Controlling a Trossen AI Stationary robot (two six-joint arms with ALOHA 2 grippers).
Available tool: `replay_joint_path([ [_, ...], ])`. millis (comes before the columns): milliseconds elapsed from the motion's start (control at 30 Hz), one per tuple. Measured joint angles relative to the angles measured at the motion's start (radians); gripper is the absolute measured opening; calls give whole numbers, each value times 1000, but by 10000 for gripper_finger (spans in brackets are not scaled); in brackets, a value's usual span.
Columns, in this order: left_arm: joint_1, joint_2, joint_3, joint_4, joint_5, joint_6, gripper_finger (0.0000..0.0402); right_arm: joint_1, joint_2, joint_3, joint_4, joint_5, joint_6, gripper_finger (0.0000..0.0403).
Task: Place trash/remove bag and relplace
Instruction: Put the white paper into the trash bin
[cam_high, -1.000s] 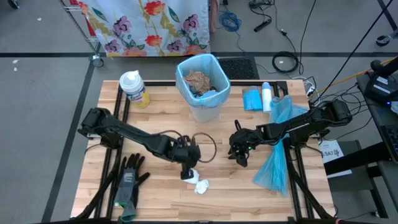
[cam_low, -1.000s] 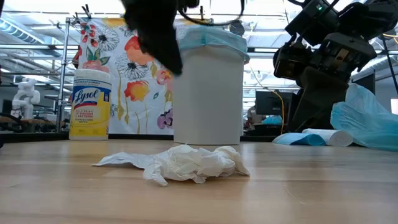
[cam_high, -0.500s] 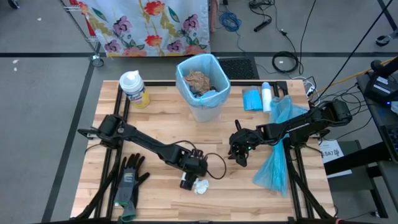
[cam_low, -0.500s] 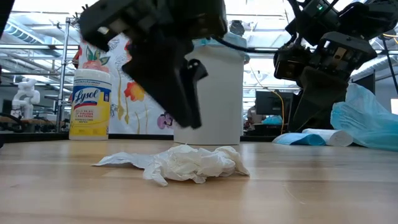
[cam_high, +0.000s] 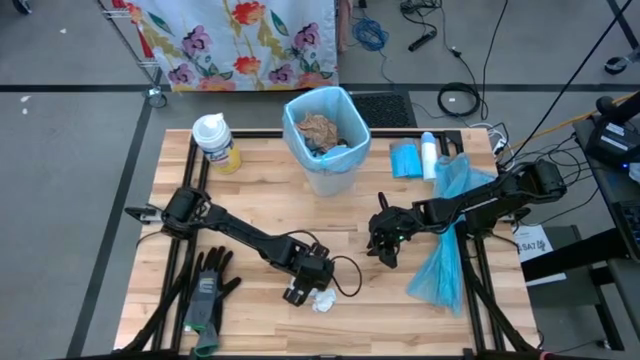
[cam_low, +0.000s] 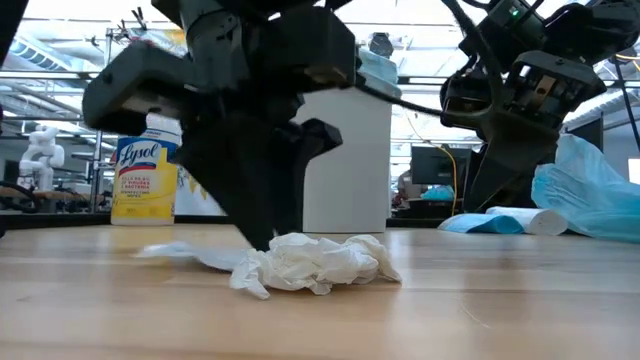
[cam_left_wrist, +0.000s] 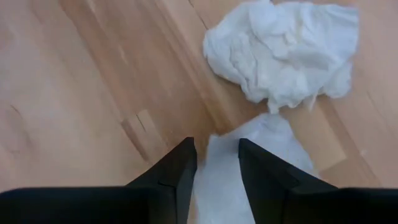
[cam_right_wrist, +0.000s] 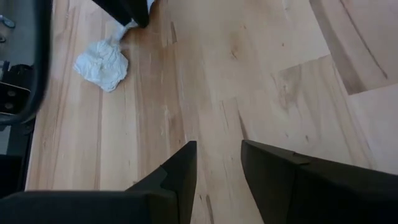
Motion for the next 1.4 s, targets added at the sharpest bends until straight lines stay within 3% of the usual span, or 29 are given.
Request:
replay_joint_path([
  [167, 0, 22, 2, 5, 13, -8, 90, -2, 0, 0, 0, 0, -2, 116],
  [367, 0, 21, 4, -40, 25, -96, 10, -1, 0, 0, 2, 2, -6, 116],
  [667, 0, -88, -1, -120, 23, -315, 2, -1, 0, 1, 8, 6, -32, 116],
  [1033, 21, -393, -1, -307, -72, -498, 1, -3, 0, 1, 16, 10, -58, 116],
  [1267, 115, -607, 4, -330, -127, -608, 0, -3, 0, 1, 29, 11, -64, 116],
  [1400, 210, -656, 67, -337, -154, -605, 0, -3, 0, 1, 32, 11, -64, 116],
])
